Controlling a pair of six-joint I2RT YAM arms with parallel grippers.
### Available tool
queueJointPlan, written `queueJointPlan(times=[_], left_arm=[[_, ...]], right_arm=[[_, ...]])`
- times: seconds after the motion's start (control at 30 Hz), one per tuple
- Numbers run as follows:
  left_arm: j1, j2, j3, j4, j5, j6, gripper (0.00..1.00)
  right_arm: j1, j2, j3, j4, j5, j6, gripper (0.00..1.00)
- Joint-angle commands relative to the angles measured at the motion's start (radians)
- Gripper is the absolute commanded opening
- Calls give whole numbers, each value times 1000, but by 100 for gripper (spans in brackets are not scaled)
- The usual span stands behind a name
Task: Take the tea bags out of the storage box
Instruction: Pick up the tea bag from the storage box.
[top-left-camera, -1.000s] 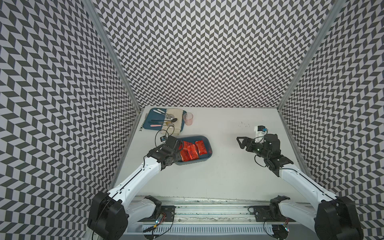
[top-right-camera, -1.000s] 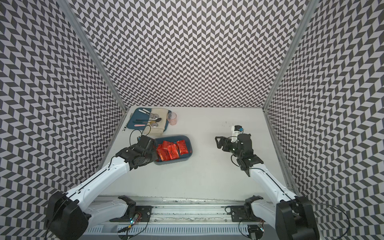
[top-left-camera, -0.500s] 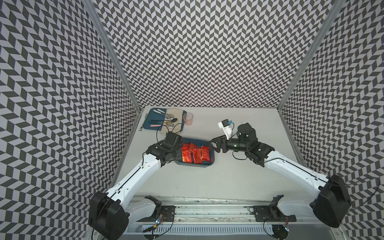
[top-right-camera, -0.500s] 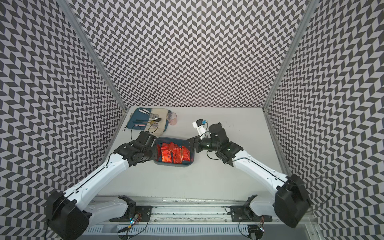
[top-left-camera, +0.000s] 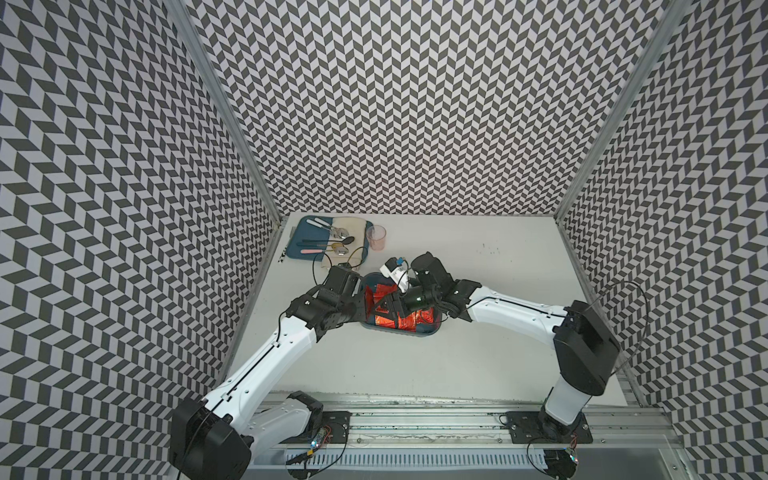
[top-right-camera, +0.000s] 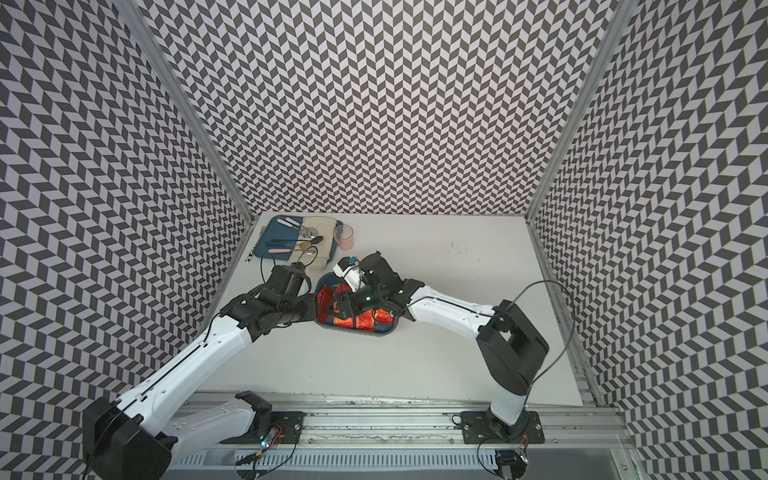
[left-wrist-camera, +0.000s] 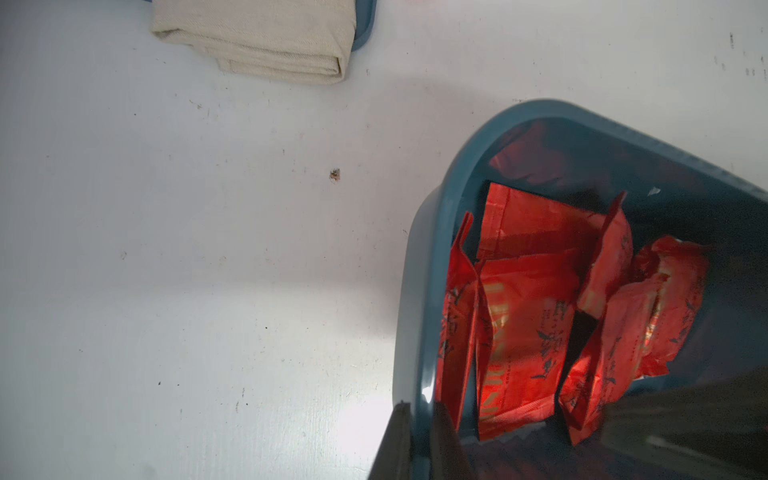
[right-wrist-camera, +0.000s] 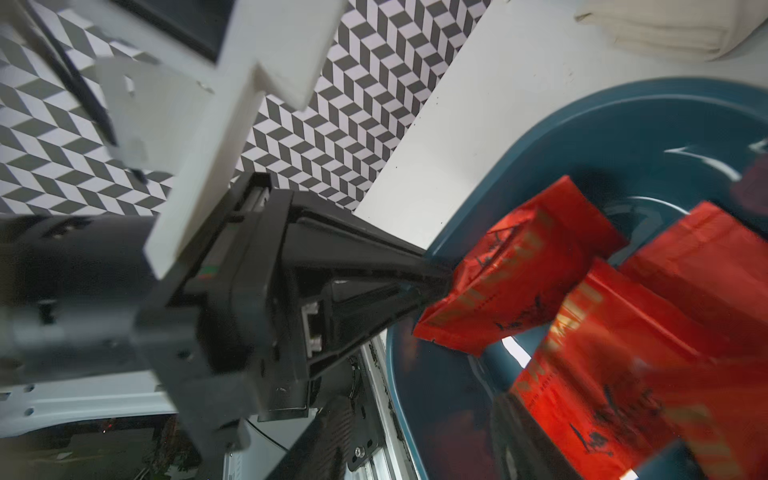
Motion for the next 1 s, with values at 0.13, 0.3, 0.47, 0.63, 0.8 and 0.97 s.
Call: queueJointPlan(times=[0.13, 0.3, 0.47, 0.63, 0.8, 0.97], left_arm=[[-7, -16, -10, 59, 34, -3, 0], [-6, -19, -18, 65, 37, -7, 0], [-6, -20, -28, 72, 40, -14, 0], [-6, -24, -32, 71, 30, -21, 0], [-6, -29, -35, 73, 25, -24, 0], [-7, -26, -39, 78, 27, -25, 0]], right_arm=[[18, 134, 122, -36, 94, 55, 58], [18, 196, 173, -86, 169, 53, 52], [16, 212, 186, -131, 257, 31, 48], [12, 148, 143, -142, 300, 17, 43], [-19, 110, 101, -128, 308, 13, 38], [-24, 93, 97, 0, 176, 41, 48]])
